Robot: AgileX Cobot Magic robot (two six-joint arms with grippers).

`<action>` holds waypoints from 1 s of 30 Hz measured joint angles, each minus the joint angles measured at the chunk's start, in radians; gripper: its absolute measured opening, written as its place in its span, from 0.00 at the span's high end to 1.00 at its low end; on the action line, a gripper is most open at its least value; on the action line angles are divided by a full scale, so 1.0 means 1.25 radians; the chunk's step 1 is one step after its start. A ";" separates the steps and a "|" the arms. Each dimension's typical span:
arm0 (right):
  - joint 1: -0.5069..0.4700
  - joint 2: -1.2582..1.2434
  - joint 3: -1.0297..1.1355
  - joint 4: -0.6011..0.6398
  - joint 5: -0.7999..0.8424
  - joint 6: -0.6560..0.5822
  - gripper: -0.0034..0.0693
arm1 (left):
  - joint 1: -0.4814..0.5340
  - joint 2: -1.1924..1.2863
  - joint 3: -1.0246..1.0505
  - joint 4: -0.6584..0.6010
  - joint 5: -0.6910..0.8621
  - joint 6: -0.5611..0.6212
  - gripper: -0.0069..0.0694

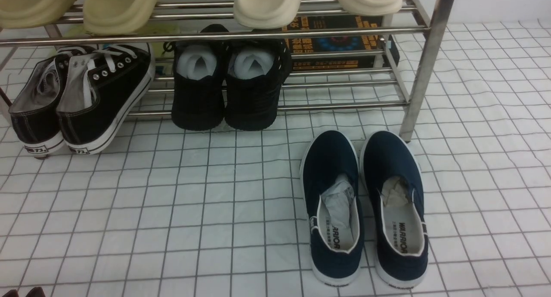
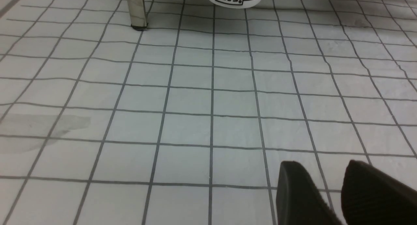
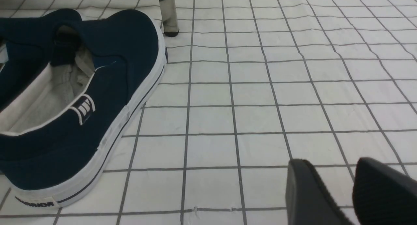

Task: Take the shoes off the shelf with your hand from the white checkered tablecloth.
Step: 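Grasp the leftmost shoe on the bottom shelf of the shoe rack with the left gripper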

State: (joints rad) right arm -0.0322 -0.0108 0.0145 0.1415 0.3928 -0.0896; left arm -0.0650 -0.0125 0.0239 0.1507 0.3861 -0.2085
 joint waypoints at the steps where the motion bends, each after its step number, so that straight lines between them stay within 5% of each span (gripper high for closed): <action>1: 0.000 0.000 0.000 0.000 0.000 0.000 0.63 | 0.000 0.000 0.000 0.000 0.000 0.000 0.60; 20: 0.000 0.000 0.000 0.000 0.000 0.000 0.62 | 0.000 0.000 0.000 -0.005 -0.004 -0.012 0.60; 30: 0.000 0.000 0.000 0.000 0.000 0.000 0.62 | 0.000 0.000 0.003 -0.535 -0.133 -0.438 0.60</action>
State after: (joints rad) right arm -0.0322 -0.0108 0.0145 0.1415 0.3928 -0.0896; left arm -0.0650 -0.0125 0.0280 -0.5184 0.2194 -0.7560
